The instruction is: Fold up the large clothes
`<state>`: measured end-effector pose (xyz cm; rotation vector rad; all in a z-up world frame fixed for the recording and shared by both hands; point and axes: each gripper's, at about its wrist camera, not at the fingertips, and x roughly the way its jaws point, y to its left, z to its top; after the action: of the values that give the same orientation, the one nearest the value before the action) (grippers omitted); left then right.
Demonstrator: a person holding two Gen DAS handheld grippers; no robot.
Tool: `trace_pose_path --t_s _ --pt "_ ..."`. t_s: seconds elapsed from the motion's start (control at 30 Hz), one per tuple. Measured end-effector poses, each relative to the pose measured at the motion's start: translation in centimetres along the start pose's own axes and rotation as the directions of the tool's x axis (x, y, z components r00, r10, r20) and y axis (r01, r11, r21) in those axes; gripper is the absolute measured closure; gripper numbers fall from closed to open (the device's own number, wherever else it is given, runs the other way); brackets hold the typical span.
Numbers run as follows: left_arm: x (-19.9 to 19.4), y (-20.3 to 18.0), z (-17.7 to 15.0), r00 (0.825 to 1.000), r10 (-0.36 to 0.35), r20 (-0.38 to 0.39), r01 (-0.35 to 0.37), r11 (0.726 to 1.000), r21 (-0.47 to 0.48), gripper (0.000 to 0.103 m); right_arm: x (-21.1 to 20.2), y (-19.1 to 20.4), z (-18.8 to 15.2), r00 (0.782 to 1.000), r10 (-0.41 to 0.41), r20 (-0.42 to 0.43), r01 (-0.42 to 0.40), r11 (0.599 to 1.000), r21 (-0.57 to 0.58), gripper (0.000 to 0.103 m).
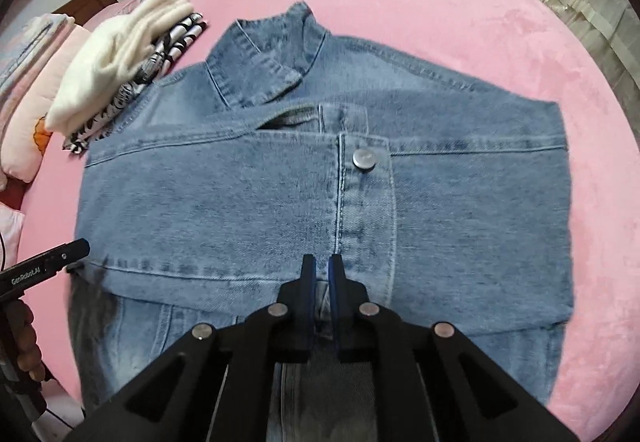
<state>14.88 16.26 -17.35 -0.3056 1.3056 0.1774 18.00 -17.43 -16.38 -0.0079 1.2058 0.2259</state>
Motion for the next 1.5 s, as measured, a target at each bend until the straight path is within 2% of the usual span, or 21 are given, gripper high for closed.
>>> trace_pose_path --t_s 0.13,0.33,0.5,0.6,0.67,0.8,0.97,1.13,1.2,1.27,1.33,1.5 --pt "-2.9 -1.5 0.0 1.000 0.006 0.029 -0.006 1.000 0.017 0.036 -2.9 -1.0 0.1 1.000 0.028 0.014 -0.028 0.999 0.020 0.094" --pt "-7.7 -3.5 -0.7 0.997 0.006 0.077 -0.008 1.000 0.018 0.036 -6.7 -1.9 0.5 0.997 0.040 0.059 -0.041 0.999 0.021 0.081" --pt "-11.7 -5.1 -1.8 0.992 0.005 0.129 -0.008 1.000 0.025 0.036 -9.7 -2.1 1.1 0.993 0.076 0.089 -0.075 0.997 -0.017 0.081" --pt "-13.6 -5.6 -2.7 0.988 0.013 0.154 -0.018 0.999 0.032 0.036 -11.0 -1.9 0.9 0.991 0.089 0.102 -0.084 0.995 -0.055 0.076" --pt "-14.5 -5.6 -3.4 0.987 0.018 0.160 -0.023 0.999 0.032 0.036 -11.7 -1.8 0.5 0.990 0.097 0.102 -0.089 0.993 -0.079 0.073" --pt "-16.1 -5.4 -5.4 0.987 0.021 0.159 -0.026 0.999 0.035 0.036 -12.9 -1.5 -1.0 0.990 0.115 0.087 -0.104 0.988 -0.113 0.072" --pt "-17.4 -5.0 -8.2 0.987 0.011 0.162 -0.026 0.995 0.094 0.036 -14.6 -1.6 -4.0 0.990 0.108 0.088 -0.096 0.988 -0.124 0.072" --pt "-17.1 -3.4 -11.2 0.993 -0.001 0.117 -0.015 0.992 0.129 0.036 -15.3 -2.7 -7.9 0.994 0.078 0.074 -0.072 0.995 -0.071 0.072" --pt "-16.6 -1.9 -12.6 0.996 -0.010 0.094 -0.001 0.993 0.117 0.036 -15.3 -3.3 -9.6 0.996 0.063 0.063 -0.060 0.997 -0.042 0.070" --pt "-16.0 -0.6 -13.5 0.997 -0.020 0.077 0.012 0.995 0.102 0.036 -15.4 -4.1 -11.8 0.998 0.051 0.046 -0.051 0.999 0.005 0.057" --pt "-15.2 1.3 -14.8 0.998 -0.030 0.054 0.026 0.996 0.084 0.036 -15.4 -4.8 -13.7 0.998 0.037 0.041 -0.038 0.998 0.043 0.052" --pt "-12.5 5.9 -18.2 0.998 -0.064 -0.017 0.064 0.998 0.021 0.036 -14.5 -6.8 -19.3 1.000 0.000 -0.013 0.002 0.992 0.130 0.051"
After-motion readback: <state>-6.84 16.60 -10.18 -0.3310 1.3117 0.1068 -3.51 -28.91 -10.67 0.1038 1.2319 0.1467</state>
